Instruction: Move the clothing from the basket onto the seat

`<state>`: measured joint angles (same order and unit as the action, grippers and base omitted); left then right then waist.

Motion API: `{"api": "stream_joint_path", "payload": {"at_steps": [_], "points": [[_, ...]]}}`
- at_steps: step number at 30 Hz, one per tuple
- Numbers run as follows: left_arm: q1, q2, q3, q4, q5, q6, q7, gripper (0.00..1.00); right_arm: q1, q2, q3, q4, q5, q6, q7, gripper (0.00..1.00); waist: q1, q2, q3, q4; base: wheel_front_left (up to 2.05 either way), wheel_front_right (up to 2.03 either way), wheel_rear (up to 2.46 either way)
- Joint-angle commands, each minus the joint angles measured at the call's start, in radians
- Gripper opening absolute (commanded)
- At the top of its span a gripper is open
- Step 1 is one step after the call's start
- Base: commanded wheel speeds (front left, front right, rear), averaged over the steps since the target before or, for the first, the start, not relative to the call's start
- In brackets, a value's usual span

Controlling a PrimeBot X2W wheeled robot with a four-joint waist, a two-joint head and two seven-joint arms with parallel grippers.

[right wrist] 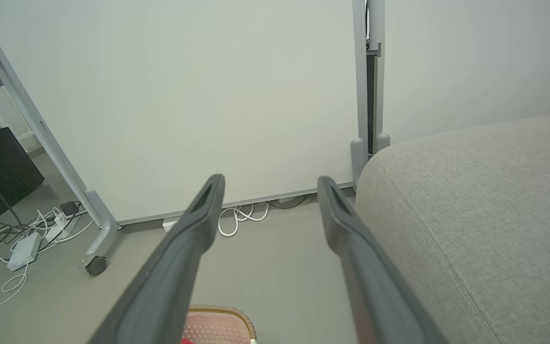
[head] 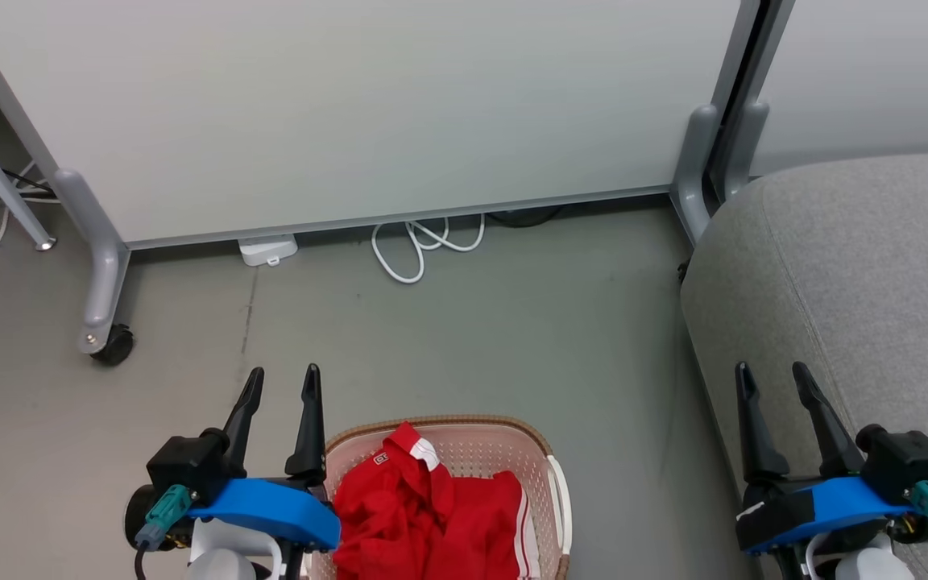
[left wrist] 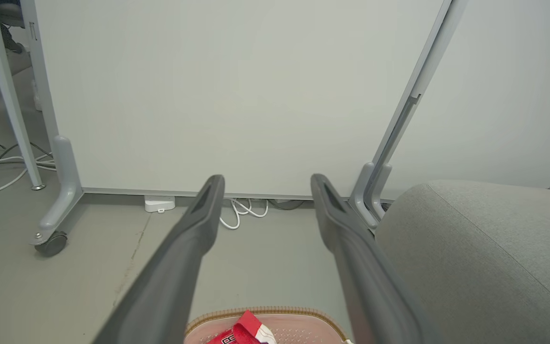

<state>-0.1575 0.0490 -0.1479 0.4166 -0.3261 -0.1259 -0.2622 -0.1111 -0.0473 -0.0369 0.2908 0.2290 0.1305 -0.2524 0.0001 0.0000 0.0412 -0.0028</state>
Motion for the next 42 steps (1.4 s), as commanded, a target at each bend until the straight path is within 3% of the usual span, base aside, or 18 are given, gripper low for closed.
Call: {"api": "stream_joint_path", "payload": {"at_steps": [1,19,32,42], "points": [[-0.016,0.002,-0.004,0.002,-0.002,-0.008,-0.004,1.0,-0.012,-0.006,0.003,-0.004,0.002,0.0,-0.007,1.0,-0.0001,0.0,0.012,-0.008,0.0,0.0,0.0],[-0.176,0.038,-0.042,0.163,0.001,-0.005,-0.004,1.0,-0.177,-0.005,0.095,-0.073,0.012,0.0,-0.011,1.0,-0.0001,0.0,0.305,-0.14,0.0,0.0,0.0],[-0.352,0.091,-0.114,0.419,-0.03,-0.005,0.012,1.0,-0.259,-0.004,0.138,-0.133,0.065,0.0,-0.014,1.0,-0.0001,0.0,0.531,-0.245,0.0,0.0,0.0],[-0.452,0.115,-0.102,0.555,-0.066,-0.004,0.03,1.0,-0.288,-0.004,0.157,-0.178,0.098,0.0,-0.014,1.0,-0.0001,0.0,0.651,-0.294,0.0,0.0,0.0]]}}
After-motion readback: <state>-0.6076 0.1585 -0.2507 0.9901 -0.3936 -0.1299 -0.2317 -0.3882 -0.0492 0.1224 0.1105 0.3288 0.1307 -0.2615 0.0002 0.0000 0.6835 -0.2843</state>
